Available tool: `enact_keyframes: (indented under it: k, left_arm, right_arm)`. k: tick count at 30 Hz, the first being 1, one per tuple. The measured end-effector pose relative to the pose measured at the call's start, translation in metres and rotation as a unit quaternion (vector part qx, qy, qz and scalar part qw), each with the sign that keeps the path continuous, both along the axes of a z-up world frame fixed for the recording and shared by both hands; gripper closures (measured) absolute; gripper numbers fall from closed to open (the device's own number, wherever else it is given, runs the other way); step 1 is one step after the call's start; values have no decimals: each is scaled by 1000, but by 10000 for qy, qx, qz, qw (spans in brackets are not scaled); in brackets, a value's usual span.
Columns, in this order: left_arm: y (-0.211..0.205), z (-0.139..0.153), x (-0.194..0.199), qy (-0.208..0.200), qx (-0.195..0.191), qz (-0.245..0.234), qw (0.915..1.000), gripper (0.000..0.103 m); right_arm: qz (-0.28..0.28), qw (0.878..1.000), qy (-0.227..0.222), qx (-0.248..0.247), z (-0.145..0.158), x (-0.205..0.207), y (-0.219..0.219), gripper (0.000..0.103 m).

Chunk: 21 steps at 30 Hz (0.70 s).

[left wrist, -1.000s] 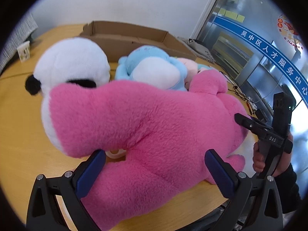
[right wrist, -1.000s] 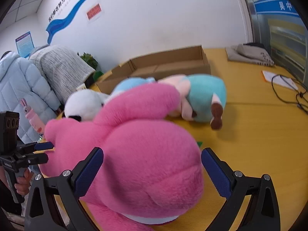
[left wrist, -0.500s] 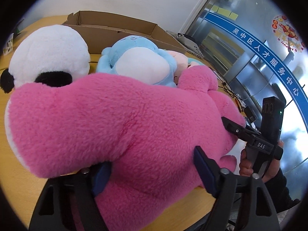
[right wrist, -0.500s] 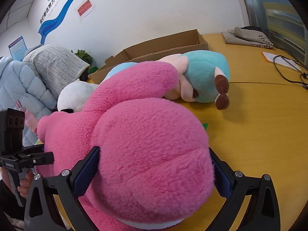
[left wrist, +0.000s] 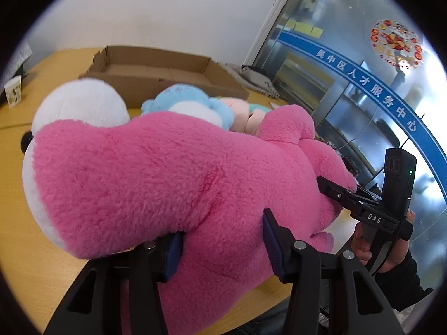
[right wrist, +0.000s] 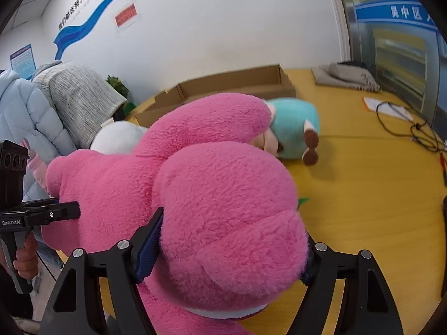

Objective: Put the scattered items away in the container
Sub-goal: 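Lift the pink plush bear off the table with both grippers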

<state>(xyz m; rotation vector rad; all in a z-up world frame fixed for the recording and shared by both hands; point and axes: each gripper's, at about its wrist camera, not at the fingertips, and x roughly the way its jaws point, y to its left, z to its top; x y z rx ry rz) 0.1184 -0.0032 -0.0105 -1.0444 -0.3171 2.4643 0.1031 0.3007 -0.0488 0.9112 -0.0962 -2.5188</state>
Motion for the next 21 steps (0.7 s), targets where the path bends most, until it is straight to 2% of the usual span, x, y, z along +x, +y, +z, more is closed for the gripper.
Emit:
enact_keyframes:
  k: [5, 10, 15, 21]
  left_arm:
    - [-1, 60, 9, 641, -83, -21, 9979, 52]
    - [-7, 138, 4, 1455, -190, 21, 9892, 52]
    - [-18, 209, -20, 1996, -200, 81, 9796, 52]
    - [-31, 277, -63, 2400, -338, 199, 9700, 52]
  right_arm:
    - [0, 9978, 657, 35, 57, 18, -1, 22]
    - [42, 9881, 1535, 74, 144, 20, -10, 22]
    - [59, 9768, 2141, 78, 224, 5, -24, 22]
    - [101, 9683, 2495, 15, 302, -36, -42, 22]
